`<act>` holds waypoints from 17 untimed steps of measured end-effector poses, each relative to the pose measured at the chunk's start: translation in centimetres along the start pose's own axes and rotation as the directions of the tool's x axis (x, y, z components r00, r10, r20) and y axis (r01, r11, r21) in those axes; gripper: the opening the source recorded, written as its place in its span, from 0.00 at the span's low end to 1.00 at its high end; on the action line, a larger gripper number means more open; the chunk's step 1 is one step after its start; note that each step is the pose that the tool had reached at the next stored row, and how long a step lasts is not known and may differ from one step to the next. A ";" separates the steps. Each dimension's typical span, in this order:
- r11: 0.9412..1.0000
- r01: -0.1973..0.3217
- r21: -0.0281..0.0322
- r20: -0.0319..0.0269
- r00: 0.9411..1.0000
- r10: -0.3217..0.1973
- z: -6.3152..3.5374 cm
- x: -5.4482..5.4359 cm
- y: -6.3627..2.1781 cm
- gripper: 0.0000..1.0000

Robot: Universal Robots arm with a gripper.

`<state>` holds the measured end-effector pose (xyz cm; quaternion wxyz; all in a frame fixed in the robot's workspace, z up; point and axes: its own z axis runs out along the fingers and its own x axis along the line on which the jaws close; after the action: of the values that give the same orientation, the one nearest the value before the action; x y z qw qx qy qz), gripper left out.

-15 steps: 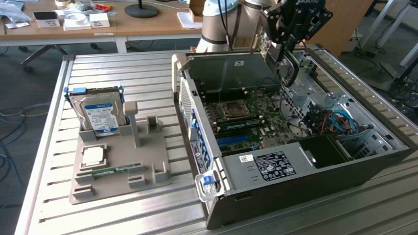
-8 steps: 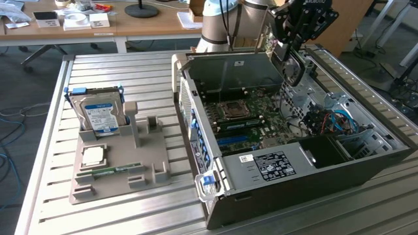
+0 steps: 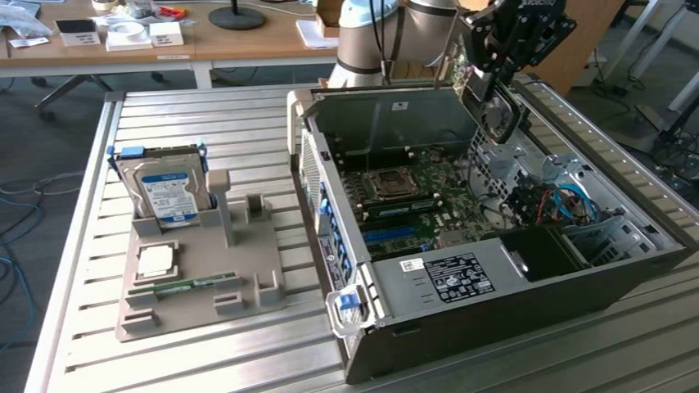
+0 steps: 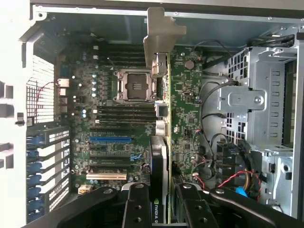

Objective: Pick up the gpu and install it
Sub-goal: 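Pick up the gpu and move the gpu toward the slot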

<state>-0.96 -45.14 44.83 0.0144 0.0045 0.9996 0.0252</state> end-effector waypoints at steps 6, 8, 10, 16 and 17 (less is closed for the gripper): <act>1.000 0.001 0.000 0.000 1.000 -0.001 0.03 -1.0 0.01 0.27; 1.000 0.001 0.000 0.000 1.000 -0.001 0.04 -1.4 0.01 0.27; 1.000 0.001 0.000 0.000 1.000 -0.001 0.05 -1.7 0.02 0.27; 1.000 0.002 -0.001 0.000 1.000 -0.002 0.08 -2.8 0.03 0.27; 1.000 0.002 -0.001 0.000 1.000 -0.002 0.09 -3.0 0.03 0.27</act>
<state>2.00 -45.13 44.83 0.0144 0.0034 0.9996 0.0255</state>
